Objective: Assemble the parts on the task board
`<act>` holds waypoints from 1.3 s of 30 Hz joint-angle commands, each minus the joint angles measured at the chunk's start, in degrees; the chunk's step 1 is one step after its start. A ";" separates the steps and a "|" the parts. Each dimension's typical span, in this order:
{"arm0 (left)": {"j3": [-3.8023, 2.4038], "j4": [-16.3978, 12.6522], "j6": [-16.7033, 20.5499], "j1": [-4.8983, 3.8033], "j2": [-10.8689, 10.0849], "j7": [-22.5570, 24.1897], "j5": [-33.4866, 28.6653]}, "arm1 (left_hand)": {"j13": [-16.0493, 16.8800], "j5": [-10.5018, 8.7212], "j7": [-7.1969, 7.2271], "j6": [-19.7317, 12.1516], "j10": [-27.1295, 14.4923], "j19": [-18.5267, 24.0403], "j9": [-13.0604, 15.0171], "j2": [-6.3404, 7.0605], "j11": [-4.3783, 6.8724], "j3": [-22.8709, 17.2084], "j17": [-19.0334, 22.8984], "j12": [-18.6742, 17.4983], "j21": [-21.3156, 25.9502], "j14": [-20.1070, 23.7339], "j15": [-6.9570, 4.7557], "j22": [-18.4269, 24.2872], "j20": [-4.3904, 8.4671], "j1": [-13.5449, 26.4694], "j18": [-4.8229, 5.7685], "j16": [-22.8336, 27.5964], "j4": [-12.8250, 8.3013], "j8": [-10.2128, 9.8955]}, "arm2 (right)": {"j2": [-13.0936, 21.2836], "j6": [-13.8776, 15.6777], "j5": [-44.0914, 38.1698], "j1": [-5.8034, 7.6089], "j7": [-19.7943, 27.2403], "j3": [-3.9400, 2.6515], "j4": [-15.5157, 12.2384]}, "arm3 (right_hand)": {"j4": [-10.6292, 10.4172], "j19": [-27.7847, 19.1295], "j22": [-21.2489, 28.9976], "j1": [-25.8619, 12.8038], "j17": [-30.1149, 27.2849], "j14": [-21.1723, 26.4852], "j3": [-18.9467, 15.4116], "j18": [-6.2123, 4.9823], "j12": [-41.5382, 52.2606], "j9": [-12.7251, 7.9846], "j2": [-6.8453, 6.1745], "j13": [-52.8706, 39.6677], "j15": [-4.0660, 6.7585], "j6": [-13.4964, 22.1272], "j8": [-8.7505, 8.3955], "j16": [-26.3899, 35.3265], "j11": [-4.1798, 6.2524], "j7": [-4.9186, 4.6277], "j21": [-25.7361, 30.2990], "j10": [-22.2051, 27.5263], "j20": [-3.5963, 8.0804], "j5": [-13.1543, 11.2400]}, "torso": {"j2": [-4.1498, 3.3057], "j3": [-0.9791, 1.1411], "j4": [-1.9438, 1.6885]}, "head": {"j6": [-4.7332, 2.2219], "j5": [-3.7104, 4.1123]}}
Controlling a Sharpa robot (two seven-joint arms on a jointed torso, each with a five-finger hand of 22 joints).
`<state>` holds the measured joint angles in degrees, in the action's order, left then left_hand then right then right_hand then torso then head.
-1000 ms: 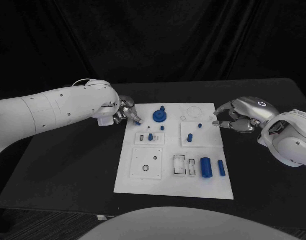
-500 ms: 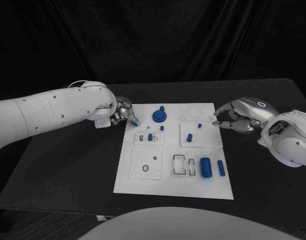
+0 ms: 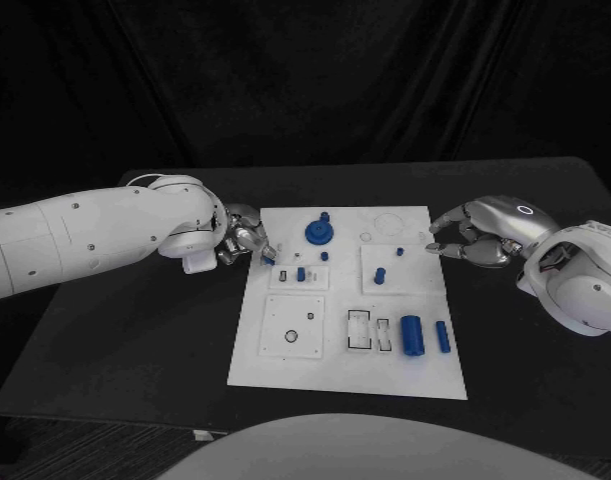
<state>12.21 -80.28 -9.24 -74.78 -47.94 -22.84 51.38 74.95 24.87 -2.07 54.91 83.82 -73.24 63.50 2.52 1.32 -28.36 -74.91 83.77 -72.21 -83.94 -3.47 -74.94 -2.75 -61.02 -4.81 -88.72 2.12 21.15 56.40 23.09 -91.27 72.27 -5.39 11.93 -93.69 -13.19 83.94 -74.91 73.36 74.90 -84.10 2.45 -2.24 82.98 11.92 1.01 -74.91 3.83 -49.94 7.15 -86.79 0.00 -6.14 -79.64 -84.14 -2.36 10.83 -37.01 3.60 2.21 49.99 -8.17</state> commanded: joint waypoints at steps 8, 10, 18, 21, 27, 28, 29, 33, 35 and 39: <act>-0.01 -5.84 2.85 0.05 -2.51 -2.73 1.42 | 7.79 -1.53 -0.12 0.37 -0.34 -0.12 0.11 -0.16 0.08 -1.82 -11.31 -0.63 0.65 -3.26 -0.25 -1.41 -0.01 1.98 -0.80 0.43 -0.77 -0.46 | 0.61 -0.68 -0.07 -0.13 -0.84 -0.03 -0.40 | 0.28 1.36 -11.60 0.03 6.83 -4.31 0.17 -0.39 -0.44 -0.12 0.81 -4.72 -0.44 -0.17 -0.38 0.41 -0.40 -0.03 0.52 -0.11 -0.53 0.36 | 0.05 0.09 -0.11 | 0.01 -0.21; -0.01 -6.09 3.08 0.12 -2.54 -2.74 1.72 | 7.89 -1.78 -0.12 0.43 -0.24 -0.21 0.13 -0.22 0.08 -1.78 -11.37 -0.53 0.59 -3.30 -0.25 -1.48 -0.02 2.18 -0.78 0.40 -0.66 -0.46 | 0.64 -0.72 -0.05 -0.13 -0.83 -0.03 -0.42 | 0.28 1.36 -11.60 0.03 6.83 -4.31 0.17 -0.39 -0.44 -0.12 0.81 -4.72 -0.44 -0.17 -0.38 0.41 -0.40 -0.03 0.52 -0.11 -0.53 0.36 | 0.01 0.07 -0.13 | 0.01 -0.45; 0.00 -6.28 4.00 1.11 -1.78 -2.20 2.21 | 7.92 -2.01 -0.13 0.51 -0.20 -0.31 0.16 -0.51 0.07 -1.77 -11.43 -0.49 0.53 -3.35 -0.24 -1.59 -0.03 2.52 -0.76 0.37 -0.37 -0.47 | 0.73 -0.83 0.16 -0.16 -0.74 -0.03 -0.47 | 0.33 1.33 -11.58 0.07 6.79 -4.30 0.18 -0.41 -0.67 -0.19 0.89 -4.44 -0.45 -0.14 -0.44 0.43 -0.40 -0.04 0.58 0.05 -0.54 0.55 | -0.06 -0.05 -0.02 | 0.01 -0.79; 0.00 -6.09 4.18 1.38 -1.41 -1.95 2.24 | 7.96 -2.28 -0.14 0.56 -0.15 -0.35 0.19 -0.63 0.06 -1.67 -11.48 -0.44 0.53 -3.39 -0.24 -1.63 -0.04 2.75 -0.75 0.35 -0.18 -0.46 | 0.77 -0.86 0.18 -0.18 -0.72 -0.03 -0.47 | 0.36 1.32 -11.57 0.10 6.77 -4.30 0.19 -0.41 -0.74 -0.22 0.91 -4.35 -0.46 -0.14 -0.45 0.44 -0.40 -0.05 0.61 0.10 -0.54 0.65 | -0.02 -0.01 -0.04 | 0.01 -0.75; 0.00 -5.29 3.88 1.88 -0.55 -1.54 2.27 | 7.84 -2.68 -0.19 0.52 -0.26 -0.23 0.24 -0.80 0.03 -1.27 -11.28 -0.55 0.75 -3.25 -0.22 -1.57 -0.05 3.21 -0.80 0.44 0.19 -0.52 | 0.72 -0.94 0.20 -0.22 -0.70 -0.03 -0.42 | 0.36 1.32 -11.57 0.10 6.77 -4.30 0.19 -0.41 -0.74 -0.22 0.91 -4.35 -0.46 -0.14 -0.45 0.44 -0.40 -0.05 0.61 0.10 -0.54 0.65 | 0.05 0.05 -0.15 | 0.01 -0.70; 0.00 -5.10 3.88 2.04 -0.38 -1.44 2.27 | 7.81 -2.74 -0.20 0.51 -0.29 -0.24 0.25 -0.84 0.02 -1.20 -11.25 -0.58 0.75 -3.23 -0.21 -1.58 -0.06 3.28 -0.79 0.46 0.26 -0.54 | 0.71 -0.96 0.24 -0.23 -0.70 -0.03 -0.40 | 0.38 1.32 -11.57 0.11 6.74 -4.29 0.20 -0.41 -0.86 -0.24 0.95 -4.19 -0.46 -0.15 -0.46 0.45 -0.41 -0.05 0.60 0.18 -0.54 0.73 | 0.02 0.01 -0.09 | 0.01 -0.82; 0.00 -4.95 3.88 2.18 -0.25 -1.38 2.27 | 7.80 -2.75 -0.20 0.51 -0.30 -0.24 0.25 -0.84 0.02 -1.20 -11.25 -0.58 0.75 -3.23 -0.21 -1.58 -0.06 3.29 -0.80 0.46 0.26 -0.54 | 0.70 -0.97 0.29 -0.24 -0.69 -0.03 -0.37 | 0.39 1.32 -11.57 0.12 6.79 -4.30 0.20 -0.41 -1.09 -0.25 0.97 -3.89 -0.46 -0.17 -0.46 0.43 -0.42 -0.05 0.61 0.35 -0.54 0.77 | 0.01 0.00 -0.10 | 0.01 -0.83; 0.00 -4.54 4.15 2.89 0.15 -1.03 2.27 | 7.77 -2.91 -0.20 0.46 -0.33 -0.23 0.26 -0.87 0.01 -1.10 -11.24 -0.62 0.77 -3.22 -0.20 -1.59 -0.06 3.34 -0.80 0.46 0.31 -0.57 | 0.72 -0.93 0.60 -0.31 -0.63 -0.03 -0.31 | 0.40 1.31 -11.57 0.13 6.82 -4.31 0.20 -0.41 -1.08 -0.26 0.98 -3.90 -0.46 -0.18 -0.46 0.41 -0.42 -0.05 0.62 0.34 -0.54 0.80 | 0.01 -0.01 0.02 | 0.01 -0.92; 0.00 -4.49 4.29 3.11 0.24 -0.90 2.27 | 7.75 -2.95 -0.20 0.45 -0.35 -0.21 0.26 -0.88 0.01 -1.08 -11.20 -0.64 0.80 -3.19 -0.20 -1.57 -0.06 3.35 -0.80 0.48 0.31 -0.57 | 0.78 -0.93 0.67 -0.34 -0.61 -0.03 -0.30 | 0.40 1.31 -11.57 0.13 6.82 -4.31 0.20 -0.41 -1.08 -0.26 0.98 -3.90 -0.46 -0.18 -0.46 0.41 -0.42 -0.05 0.62 0.34 -0.54 0.80 | 0.01 0.01 0.09 | 0.01 -0.88; 0.01 -4.45 4.64 3.34 0.32 -0.69 2.28 | 7.75 -2.95 -0.20 0.45 -0.35 -0.21 0.26 -0.88 0.01 -1.08 -11.20 -0.64 0.80 -3.19 -0.20 -1.57 -0.06 3.35 -0.80 0.48 0.31 -0.57 | 0.85 -0.93 0.74 -0.41 -0.60 -0.03 -0.28 | 0.40 1.31 -11.57 0.13 6.82 -4.31 0.20 -0.41 -1.08 -0.26 0.98 -3.90 -0.46 -0.18 -0.46 0.41 -0.42 -0.05 0.62 0.34 -0.54 0.80 | 0.03 0.02 0.04 | 0.01 -0.75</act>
<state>11.90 -84.68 -5.02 -72.03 -47.93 -24.49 53.61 74.95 22.23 -2.58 55.60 83.82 -73.23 63.85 1.85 1.31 -29.50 -74.91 83.37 -71.63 -83.94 -3.47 -74.92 -2.75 -58.24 -4.81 -88.51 2.06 20.77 57.17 22.44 -90.70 72.01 -5.40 11.93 -93.92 -13.03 84.15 -74.90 73.36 74.90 -84.10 2.62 -2.24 82.07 11.71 1.45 -74.91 3.83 -49.94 6.87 -86.53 -0.32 -6.14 -79.36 -83.83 -2.57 11.27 -36.99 3.60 2.24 49.99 -9.00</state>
